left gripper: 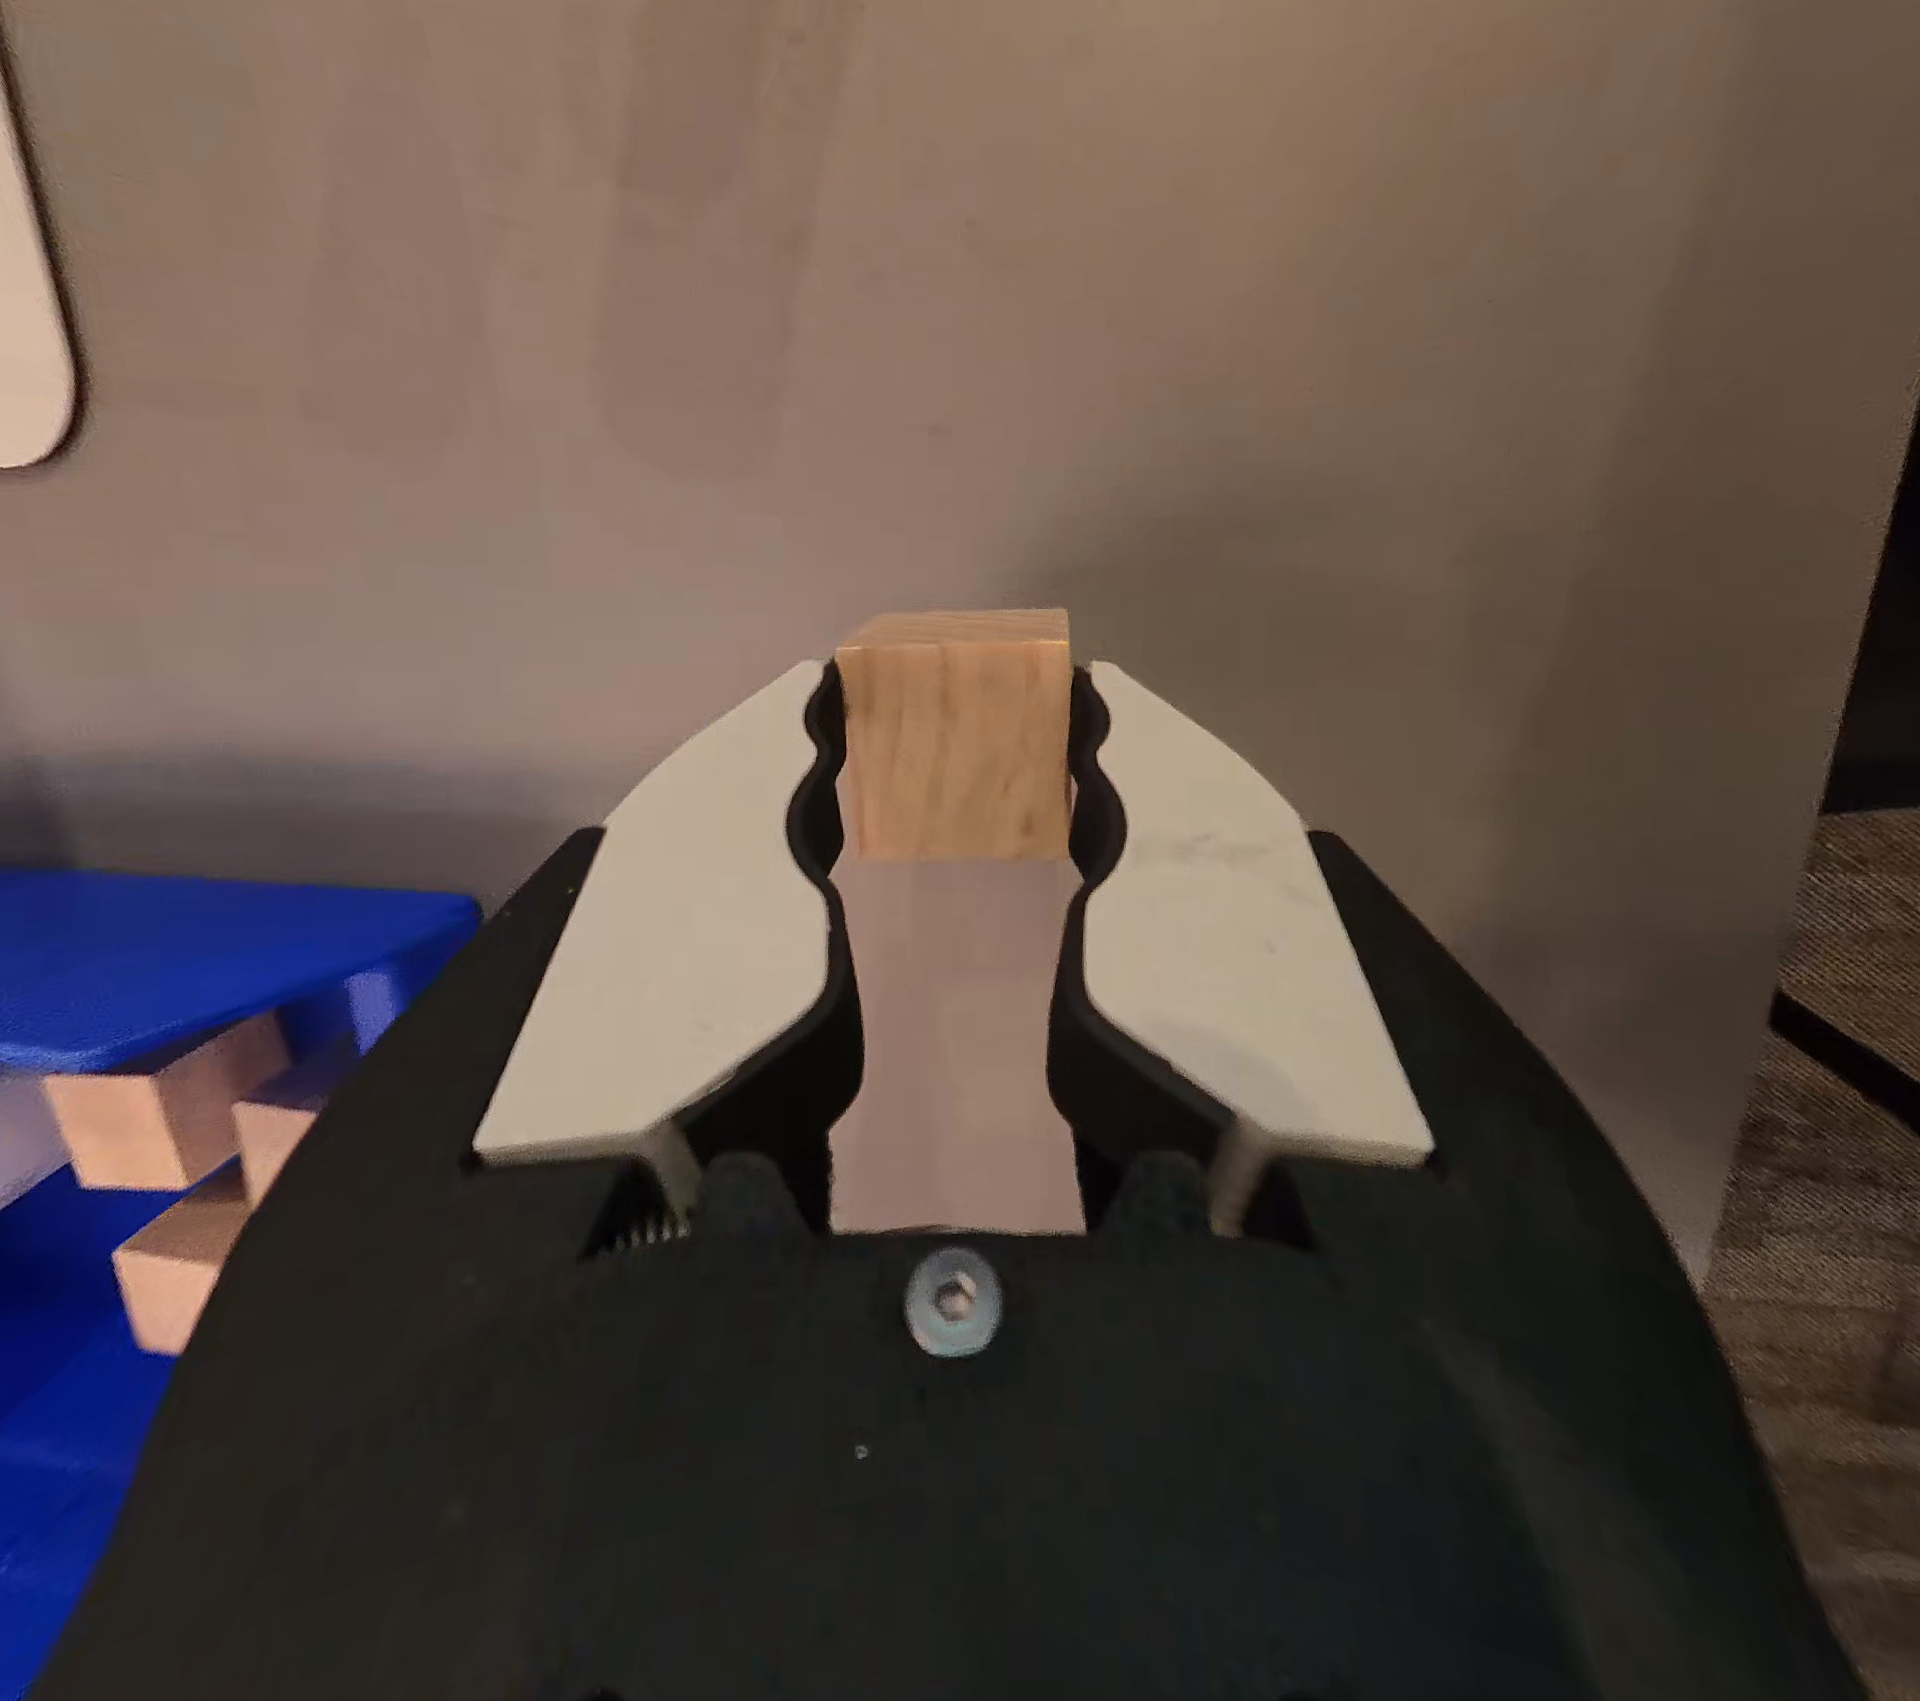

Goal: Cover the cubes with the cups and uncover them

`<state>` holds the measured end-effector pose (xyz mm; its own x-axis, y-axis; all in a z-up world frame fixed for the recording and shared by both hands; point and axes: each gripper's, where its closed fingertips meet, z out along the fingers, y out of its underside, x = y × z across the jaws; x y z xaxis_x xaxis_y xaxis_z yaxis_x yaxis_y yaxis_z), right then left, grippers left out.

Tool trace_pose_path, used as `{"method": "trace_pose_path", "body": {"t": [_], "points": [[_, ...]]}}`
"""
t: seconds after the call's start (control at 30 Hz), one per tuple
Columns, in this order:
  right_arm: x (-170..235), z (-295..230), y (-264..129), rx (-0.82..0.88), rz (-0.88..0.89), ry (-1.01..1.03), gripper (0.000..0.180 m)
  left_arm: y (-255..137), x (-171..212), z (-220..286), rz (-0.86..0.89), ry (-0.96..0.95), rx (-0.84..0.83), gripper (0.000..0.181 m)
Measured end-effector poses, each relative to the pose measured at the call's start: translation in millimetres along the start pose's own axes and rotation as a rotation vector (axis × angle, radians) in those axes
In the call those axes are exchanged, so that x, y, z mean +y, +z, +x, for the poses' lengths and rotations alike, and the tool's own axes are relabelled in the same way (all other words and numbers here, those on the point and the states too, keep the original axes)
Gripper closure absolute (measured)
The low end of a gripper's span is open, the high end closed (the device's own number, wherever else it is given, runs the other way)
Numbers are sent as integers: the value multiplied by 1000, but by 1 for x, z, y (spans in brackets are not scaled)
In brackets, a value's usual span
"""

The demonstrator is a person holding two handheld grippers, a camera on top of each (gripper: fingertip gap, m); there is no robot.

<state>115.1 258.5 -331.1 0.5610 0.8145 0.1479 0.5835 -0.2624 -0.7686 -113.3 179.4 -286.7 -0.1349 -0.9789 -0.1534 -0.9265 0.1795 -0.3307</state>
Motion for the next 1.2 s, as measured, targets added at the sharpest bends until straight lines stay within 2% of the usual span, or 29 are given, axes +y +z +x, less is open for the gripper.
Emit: {"method": "trace_pose_path", "body": {"t": [0.43, 0.67, 0.7, 0.77, 0.97, 1.1, 1.2], "points": [[0, -1, 0, -12, -2, 1, 167, 32, 10, 25, 12, -22, 85, 140], [0, -1, 1, -15, -3, 0, 167, 33, 9, 26, 19, -6, 75, 139], [0, -1, 1, -15, -4, -1, 167, 32, 10, 27, 20, -10, 86, 137], [0, -1, 0, -16, -3, -1, 167, 30, 10, 29, 25, -30, 102, 122], [0, -1, 0, -18, -1, 1, 167, -10, 11, 2, 75, -87, -44, 109], [0, -2, 1, -18, -4, -2, 167, -55, 30, -53, 138, -240, -234, 126], [1, -2, 1, -20, -5, -3, 168, -77, 47, -91, 168, -253, -330, 133]]}}
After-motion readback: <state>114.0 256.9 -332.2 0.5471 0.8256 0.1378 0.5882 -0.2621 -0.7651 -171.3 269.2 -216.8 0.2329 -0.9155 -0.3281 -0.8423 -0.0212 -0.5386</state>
